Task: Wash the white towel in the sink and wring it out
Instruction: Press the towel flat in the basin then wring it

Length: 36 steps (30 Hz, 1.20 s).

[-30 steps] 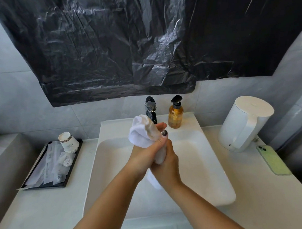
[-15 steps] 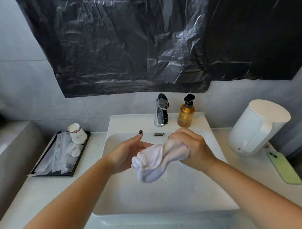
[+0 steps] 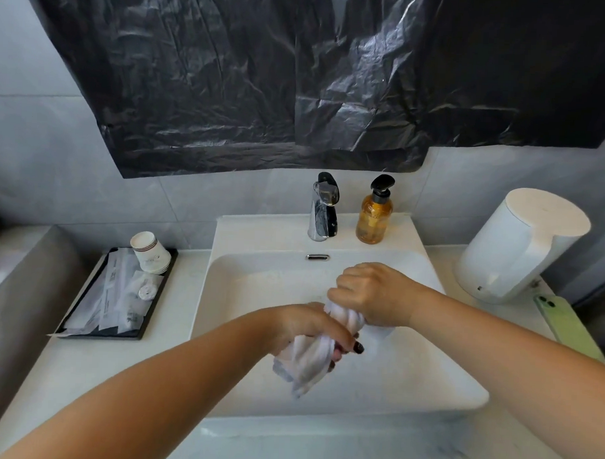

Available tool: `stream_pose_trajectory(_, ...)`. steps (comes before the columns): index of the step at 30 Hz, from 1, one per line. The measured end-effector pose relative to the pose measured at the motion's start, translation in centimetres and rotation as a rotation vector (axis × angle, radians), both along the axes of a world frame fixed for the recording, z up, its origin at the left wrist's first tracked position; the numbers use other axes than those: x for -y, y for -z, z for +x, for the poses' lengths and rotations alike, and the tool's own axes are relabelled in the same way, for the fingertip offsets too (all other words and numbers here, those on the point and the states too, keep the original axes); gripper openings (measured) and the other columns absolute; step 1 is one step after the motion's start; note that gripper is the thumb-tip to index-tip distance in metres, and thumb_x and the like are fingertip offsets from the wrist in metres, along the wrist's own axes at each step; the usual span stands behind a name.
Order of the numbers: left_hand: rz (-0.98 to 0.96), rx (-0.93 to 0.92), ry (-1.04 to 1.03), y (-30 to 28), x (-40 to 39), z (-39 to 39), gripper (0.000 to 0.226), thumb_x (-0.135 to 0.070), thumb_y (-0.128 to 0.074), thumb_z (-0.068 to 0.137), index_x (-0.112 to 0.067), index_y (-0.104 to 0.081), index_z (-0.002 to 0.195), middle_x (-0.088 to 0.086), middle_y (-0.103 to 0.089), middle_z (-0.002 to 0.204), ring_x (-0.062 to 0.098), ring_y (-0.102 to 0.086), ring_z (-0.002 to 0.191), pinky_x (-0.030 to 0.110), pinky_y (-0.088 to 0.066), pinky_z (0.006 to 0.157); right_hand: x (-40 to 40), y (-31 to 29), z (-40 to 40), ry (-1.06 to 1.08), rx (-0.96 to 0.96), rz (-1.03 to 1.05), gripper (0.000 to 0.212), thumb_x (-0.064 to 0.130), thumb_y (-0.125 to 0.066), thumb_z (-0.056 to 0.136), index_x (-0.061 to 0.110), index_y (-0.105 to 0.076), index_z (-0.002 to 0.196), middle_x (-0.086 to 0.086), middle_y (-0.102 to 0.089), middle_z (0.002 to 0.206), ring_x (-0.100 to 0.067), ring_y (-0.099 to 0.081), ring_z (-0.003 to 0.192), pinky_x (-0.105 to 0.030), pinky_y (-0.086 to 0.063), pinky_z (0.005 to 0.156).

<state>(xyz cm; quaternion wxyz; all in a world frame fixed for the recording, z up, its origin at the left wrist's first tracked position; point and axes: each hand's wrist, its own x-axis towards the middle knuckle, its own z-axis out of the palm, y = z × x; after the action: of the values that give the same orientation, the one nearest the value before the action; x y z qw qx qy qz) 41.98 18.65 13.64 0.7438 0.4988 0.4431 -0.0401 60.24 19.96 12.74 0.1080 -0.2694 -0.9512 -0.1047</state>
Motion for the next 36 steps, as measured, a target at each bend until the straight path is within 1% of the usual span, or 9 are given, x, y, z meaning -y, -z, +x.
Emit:
stream_pose_trajectory(2,0.298,-0.218,0.095,0.1,-0.2,0.4,0.023,-0.022,-0.084,0.075,-0.010,-0.064,0.081,0.000,-0.065,0.063,0.012,-0.064,0.059,0.027,-0.052,0.068,0.3,0.5,-0.9,0.099,0.120,-0.086,0.034,0.003,-0.079,0.052,0.013,-0.060,0.079,-0.002,-0.054,0.060,-0.022,-0.052,0.050,-0.024,-0.034,0.046)
stream_pose_trajectory(6,0.581,-0.466,0.115,1.9,-0.6,0.9,0.016,-0.018,-0.077,0.076,-0.011,-0.064,0.080,-0.001,-0.068,0.062,0.012,-0.065,0.054,0.022,-0.050,0.059,0.6,0.4,-3.3,0.392,0.373,-0.276,0.025,0.017,-0.060,0.083,0.015,-0.057,0.108,-0.006,-0.065,0.099,-0.029,-0.063,0.088,-0.032,-0.036,0.065)
stream_pose_trajectory(12,0.812,-0.604,0.185,3.4,-0.5,0.9,0.011,-0.014,-0.061,0.079,-0.018,-0.057,0.088,0.000,-0.067,0.072,0.017,-0.068,0.062,0.028,-0.056,0.062,0.3,1.0,-5.0,0.554,0.391,-0.518,0.010,0.014,-0.059,0.079,0.018,-0.053,0.086,0.001,-0.041,0.073,-0.025,-0.049,0.073,-0.031,-0.040,0.065)
stream_pose_trajectory(19,0.988,-0.746,0.288,3.4,-0.4,0.4,0.034,-0.017,-0.053,0.077,-0.019,-0.050,0.112,0.004,-0.070,0.085,0.022,-0.064,0.065,0.025,-0.047,0.053,-0.5,1.2,-5.6,0.674,0.296,-0.821,0.017,0.016,-0.066,0.074,0.021,-0.049,0.076,0.001,-0.053,0.078,-0.022,-0.059,0.073,-0.027,-0.044,0.058)
stream_pose_trajectory(22,0.844,-0.589,0.204,2.6,-1.5,-0.7,0.035,-0.025,-0.069,0.076,-0.018,-0.052,0.105,-0.001,-0.071,0.082,0.021,-0.072,0.074,0.028,-0.054,0.065,-0.3,1.1,-4.9,0.667,0.168,-0.778,0.017,0.018,-0.065,0.074,0.023,-0.049,0.071,0.004,-0.052,0.074,-0.022,-0.057,0.073,-0.026,-0.042,0.059)
stream_pose_trajectory(24,0.533,-0.319,0.099,1.7,-2.1,-2.3,0.041,-0.028,-0.078,0.075,-0.013,-0.058,0.108,0.003,-0.076,0.088,0.021,-0.074,0.088,0.033,-0.057,0.084,0.1,0.8,-4.1,0.630,0.133,-0.616,0.013,0.019,-0.061,0.076,0.025,-0.049,0.077,0.005,-0.055,0.079,-0.023,-0.056,0.077,-0.027,-0.038,0.061)
stream_pose_trajectory(28,-0.081,0.143,0.038,1.0,-1.5,-5.6,0.051,-0.035,-0.055,0.089,-0.003,-0.055,0.128,0.009,-0.068,0.119,0.020,-0.067,0.104,0.034,-0.055,0.087,0.4,0.4,-1.8,0.511,-0.004,-0.353,0.016,0.016,-0.063,0.072,0.021,-0.050,0.078,0.001,-0.064,0.084,-0.025,-0.060,0.077,-0.027,-0.034,0.059)
stream_pose_trajectory(33,-0.176,0.309,0.129,2.6,-0.5,-4.8,0.056,-0.037,-0.056,0.085,-0.014,-0.049,0.135,0.009,-0.061,0.131,0.024,-0.063,0.115,0.034,-0.055,0.088,-0.1,-0.7,-1.0,0.290,0.023,-0.002,0.035,0.001,-0.070,0.038,0.012,-0.063,0.071,0.000,-0.054,0.061,-0.024,-0.052,0.050,-0.023,-0.032,0.044)
stream_pose_trajectory(36,-0.157,0.243,0.090,2.8,0.4,-3.0,0.040,-0.018,-0.062,0.083,-0.015,-0.056,0.123,0.004,-0.070,0.104,0.014,-0.066,0.084,0.023,-0.055,0.069,-0.6,-1.4,-1.3,0.212,0.147,0.068,0.040,0.003,-0.072,0.035,0.012,-0.066,0.074,0.001,-0.055,0.060,-0.021,-0.052,0.048,-0.023,-0.033,0.043)
